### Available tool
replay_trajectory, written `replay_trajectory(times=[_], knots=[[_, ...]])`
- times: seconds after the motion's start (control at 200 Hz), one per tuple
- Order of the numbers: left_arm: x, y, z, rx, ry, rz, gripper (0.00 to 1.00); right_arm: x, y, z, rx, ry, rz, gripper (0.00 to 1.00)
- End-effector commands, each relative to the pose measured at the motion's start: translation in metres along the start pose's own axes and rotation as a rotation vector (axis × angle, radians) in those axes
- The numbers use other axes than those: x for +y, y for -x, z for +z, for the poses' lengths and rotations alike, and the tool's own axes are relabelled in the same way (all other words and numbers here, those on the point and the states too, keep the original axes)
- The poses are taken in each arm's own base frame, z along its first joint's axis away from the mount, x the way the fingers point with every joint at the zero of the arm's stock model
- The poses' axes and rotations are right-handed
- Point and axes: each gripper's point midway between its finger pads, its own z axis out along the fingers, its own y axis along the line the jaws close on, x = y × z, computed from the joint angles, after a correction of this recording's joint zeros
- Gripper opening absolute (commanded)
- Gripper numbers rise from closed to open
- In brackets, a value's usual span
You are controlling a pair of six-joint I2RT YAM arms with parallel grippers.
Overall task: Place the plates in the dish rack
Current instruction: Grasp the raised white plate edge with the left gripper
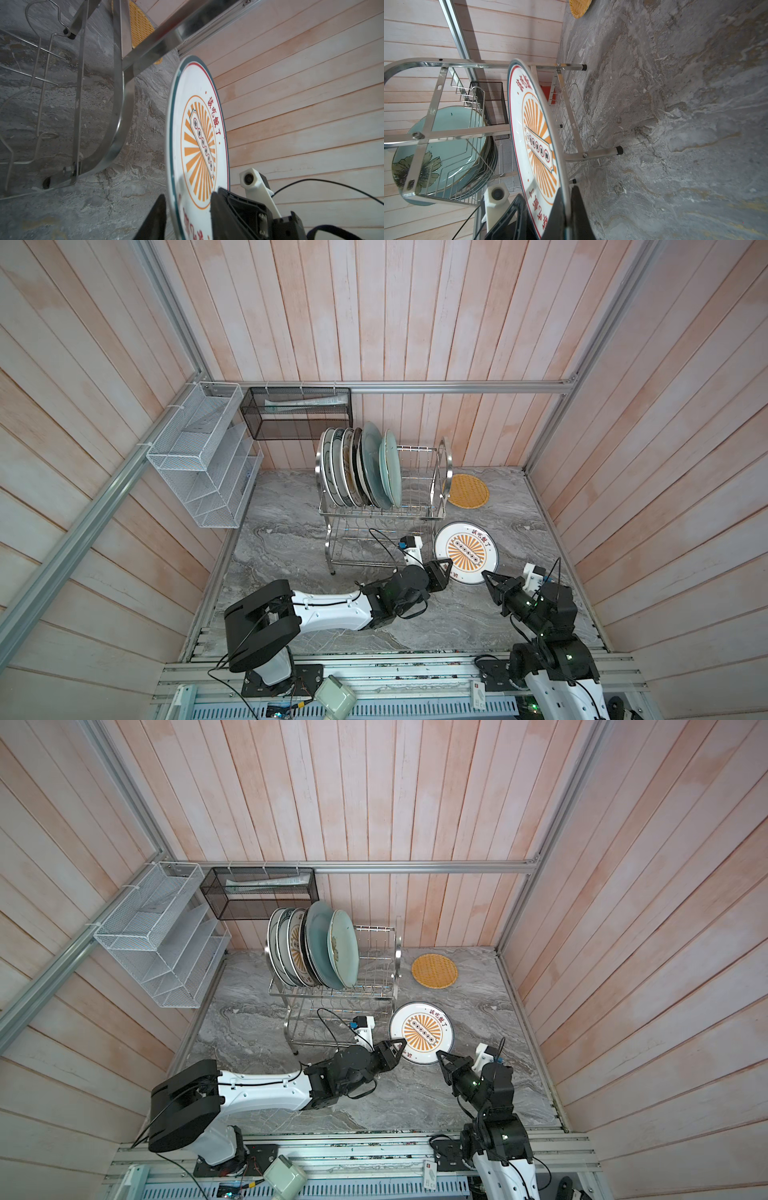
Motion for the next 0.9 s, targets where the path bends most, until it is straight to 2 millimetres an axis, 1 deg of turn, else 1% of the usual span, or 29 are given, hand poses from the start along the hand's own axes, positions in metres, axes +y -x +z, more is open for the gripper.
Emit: replay_trajectory(times=[0.0,0.07,0.13,0.235,0.28,0.295,0.32,0.385,0.43,0.435,0.45,0.46,0.59,0.735,0.835,0.855,0.895], knots=[[-0.008,0.004,0.005,-0.029,-0.031,-0.079,0.20,0.025,-0.004,-0.009,0.010,0.074,-0.032,0.00],[-0.009,0.006,0.003,-0.039,-0.056,-0.107,0.11,0.024,-0.005,-0.009,0.019,0.076,-0.036,0.00],[-0.009,0.008,0.000,-0.049,-0.069,-0.143,0.00,0.023,-0.007,-0.009,0.026,0.076,-0.035,0.00],[-0.006,0.008,-0.005,-0.048,-0.070,-0.181,0.00,0.025,-0.009,-0.010,0.038,0.085,-0.045,0.00],[-0.005,0.008,-0.008,-0.048,-0.068,-0.191,0.00,0.029,-0.011,-0.011,0.045,0.101,-0.063,0.00],[-0.004,0.008,-0.009,-0.048,-0.065,-0.193,0.00,0.031,-0.011,-0.011,0.048,0.111,-0.072,0.10],[-0.004,0.008,-0.010,-0.048,-0.063,-0.195,0.00,0.035,-0.012,-0.012,0.052,0.131,-0.089,0.22],[-0.004,0.008,-0.016,-0.051,-0.066,-0.194,0.00,0.040,-0.013,-0.013,0.052,0.153,-0.101,0.50],[-0.004,0.009,-0.020,-0.053,-0.069,-0.188,0.00,0.042,-0.011,-0.014,0.043,0.161,-0.108,0.77],[-0.005,0.009,-0.020,-0.053,-0.069,-0.186,0.00,0.043,-0.011,-0.015,0.043,0.162,-0.109,0.79],[-0.005,0.010,-0.022,-0.055,-0.070,-0.184,0.00,0.043,-0.011,-0.015,0.039,0.163,-0.112,0.93],[-0.004,0.010,-0.023,-0.055,-0.068,-0.181,0.00,0.043,-0.010,-0.015,0.036,0.162,-0.114,0.97],[0.007,0.015,-0.041,-0.074,-0.034,-0.154,0.00,0.042,-0.004,-0.011,0.007,0.158,-0.136,0.98],[0.016,0.021,-0.068,-0.082,-0.045,-0.145,0.00,0.039,0.002,-0.002,-0.011,0.158,-0.150,0.98],[0.021,0.023,-0.088,-0.076,-0.054,-0.127,0.00,0.046,0.007,0.003,-0.027,0.176,-0.181,0.98],[0.026,0.022,-0.091,-0.071,-0.044,-0.120,0.00,0.047,0.008,0.004,-0.029,0.175,-0.190,0.98],[0.028,0.023,-0.099,-0.069,-0.043,-0.112,0.00,0.051,0.009,0.006,-0.032,0.180,-0.213,0.98]])
